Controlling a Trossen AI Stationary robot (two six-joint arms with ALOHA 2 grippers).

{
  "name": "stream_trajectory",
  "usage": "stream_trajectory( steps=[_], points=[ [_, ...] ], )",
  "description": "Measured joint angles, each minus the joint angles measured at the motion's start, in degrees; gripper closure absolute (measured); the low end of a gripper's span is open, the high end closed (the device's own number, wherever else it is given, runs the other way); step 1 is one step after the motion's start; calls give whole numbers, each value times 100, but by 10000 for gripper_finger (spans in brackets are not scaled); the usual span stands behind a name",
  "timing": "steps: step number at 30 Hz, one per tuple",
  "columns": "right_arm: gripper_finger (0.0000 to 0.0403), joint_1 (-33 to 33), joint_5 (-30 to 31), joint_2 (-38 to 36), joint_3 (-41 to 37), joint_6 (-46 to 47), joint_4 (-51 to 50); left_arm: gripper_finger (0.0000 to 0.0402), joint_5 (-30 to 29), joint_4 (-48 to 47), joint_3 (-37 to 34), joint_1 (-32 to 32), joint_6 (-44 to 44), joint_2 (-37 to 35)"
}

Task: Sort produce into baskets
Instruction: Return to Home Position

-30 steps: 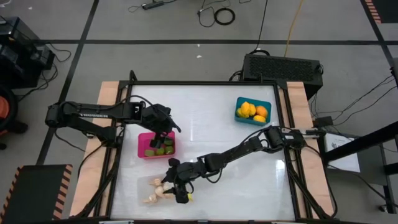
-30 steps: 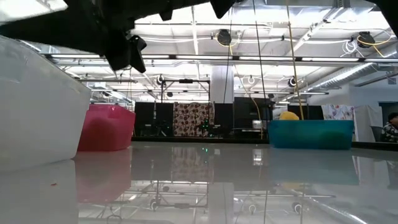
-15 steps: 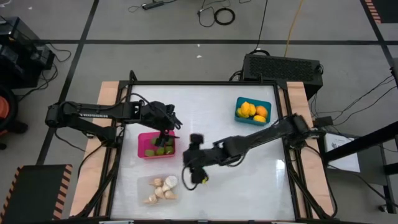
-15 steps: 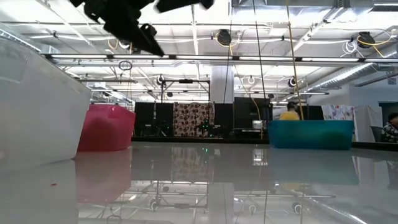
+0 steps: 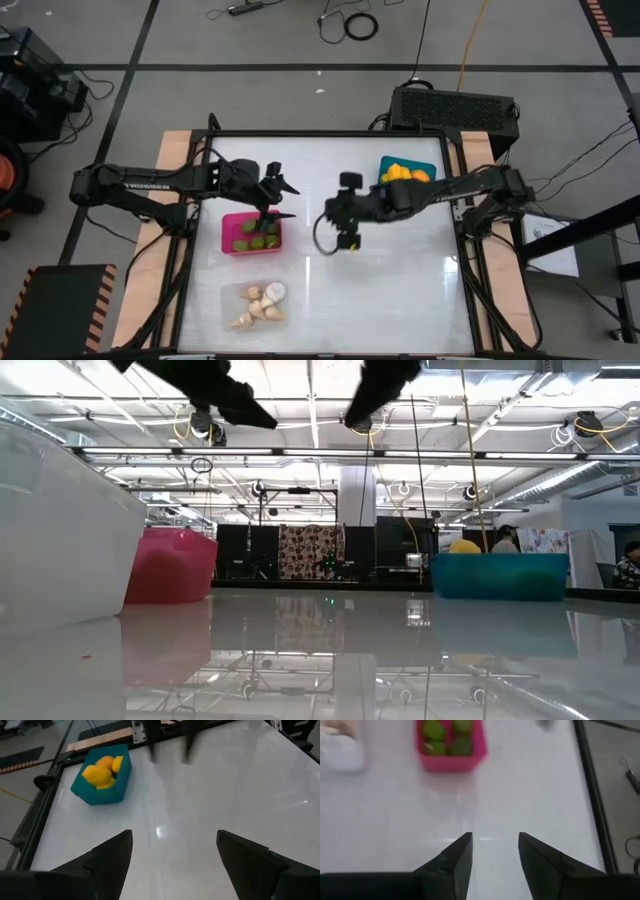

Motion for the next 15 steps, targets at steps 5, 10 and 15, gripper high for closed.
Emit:
stream_trajectory(
  steps=[5,10,15],
  points=[
    [274,-541,-440,-1160,-1690,-37,1181,105,-270,1156,-1117,28,-341,-716],
    [301,-914,-772,-2494,-3664,-143,3012,105,-422,1984,-2063,155,-827,-1766],
    [330,-1175,-772,-3761,-5661,-46,5266,105,-443,2120,-2472,387,-1245,-2825]
  ],
)
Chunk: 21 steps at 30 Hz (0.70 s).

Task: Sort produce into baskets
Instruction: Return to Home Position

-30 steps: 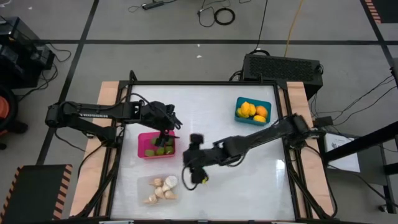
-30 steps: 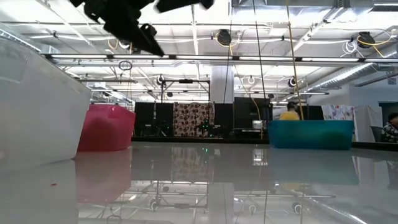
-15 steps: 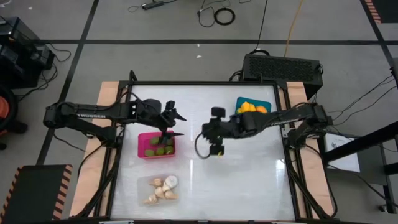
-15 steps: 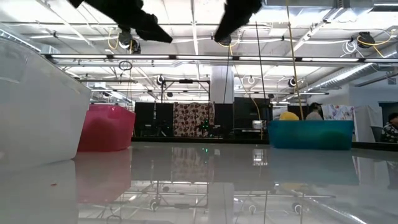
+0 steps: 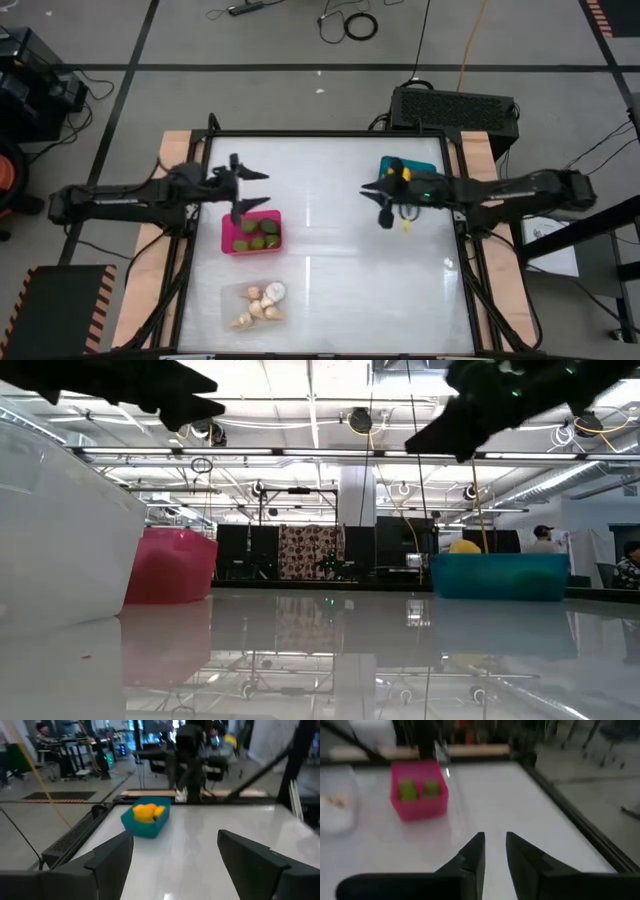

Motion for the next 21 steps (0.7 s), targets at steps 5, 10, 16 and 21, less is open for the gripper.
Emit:
stream_trajectory(
  steps=[5,10,16,21],
  points=[
    [363,-104,-421,-783,-1226,382,1437,105,-2,-12,-379,131,-480,-663],
    [398,-91,-455,-1376,-1871,890,1304,105,-7,-55,-767,171,-915,-1012],
    [401,-91,-453,-2245,-2599,1136,1269,105,-24,-46,-1092,184,-1013,-1242],
    [402,-91,-450,-3096,-3008,1180,1015,105,-21,-56,-1212,184,-1109,-1350]
  ],
)
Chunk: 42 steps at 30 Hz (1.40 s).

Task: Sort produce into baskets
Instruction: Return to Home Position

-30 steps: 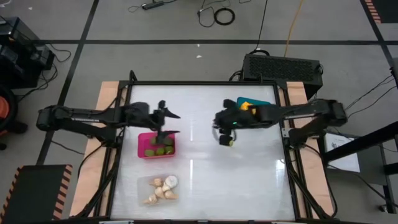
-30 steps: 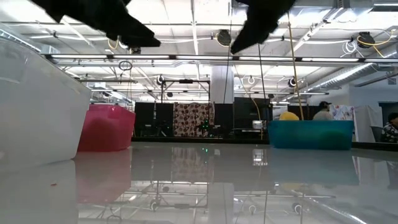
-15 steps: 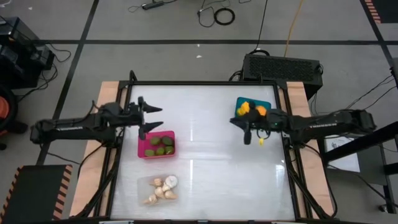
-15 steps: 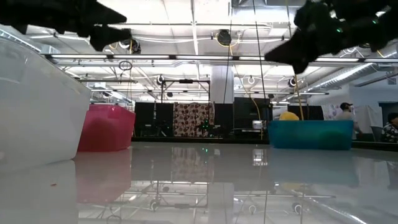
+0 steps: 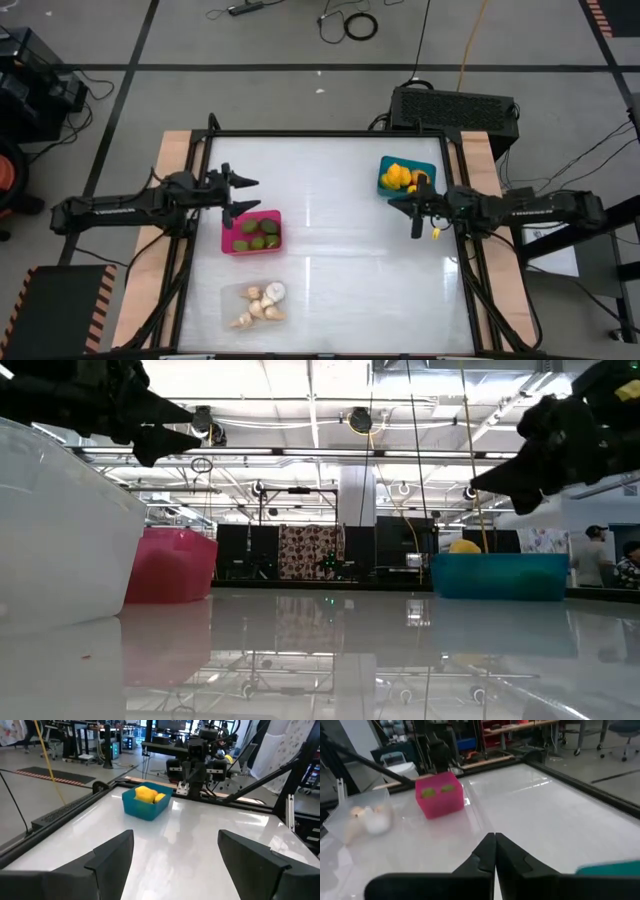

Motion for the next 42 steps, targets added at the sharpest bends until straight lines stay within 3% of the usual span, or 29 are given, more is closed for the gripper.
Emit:
stream_trajectory(
  steps=[11,16,20,23,27,30,42],
  points=[
    [402,-2,-280,-1303,-472,-35,-601,105,67,-45,-42,-7,-313,-28],
    [403,-2,-282,-1669,-469,-327,-980,105,74,577,-395,-50,-448,-42],
    [403,-2,-413,-1817,-467,-764,-989,105,61,1642,-1014,-83,-657,-39],
    [403,-2,-431,-1820,-467,-790,-988,105,-240,2113,-1367,-83,-803,-32],
    [400,-2,-420,-1818,-467,-626,-1009,105,-1123,1766,-1438,-83,-1772,-14],
    [400,-2,-408,-1818,-467,-622,-996,105,-1462,1363,-1438,-83,-1846,-8],
    [399,-2,-407,-1818,-465,-608,-983,105,-1464,862,-1440,-83,-921,-8]
  ],
)
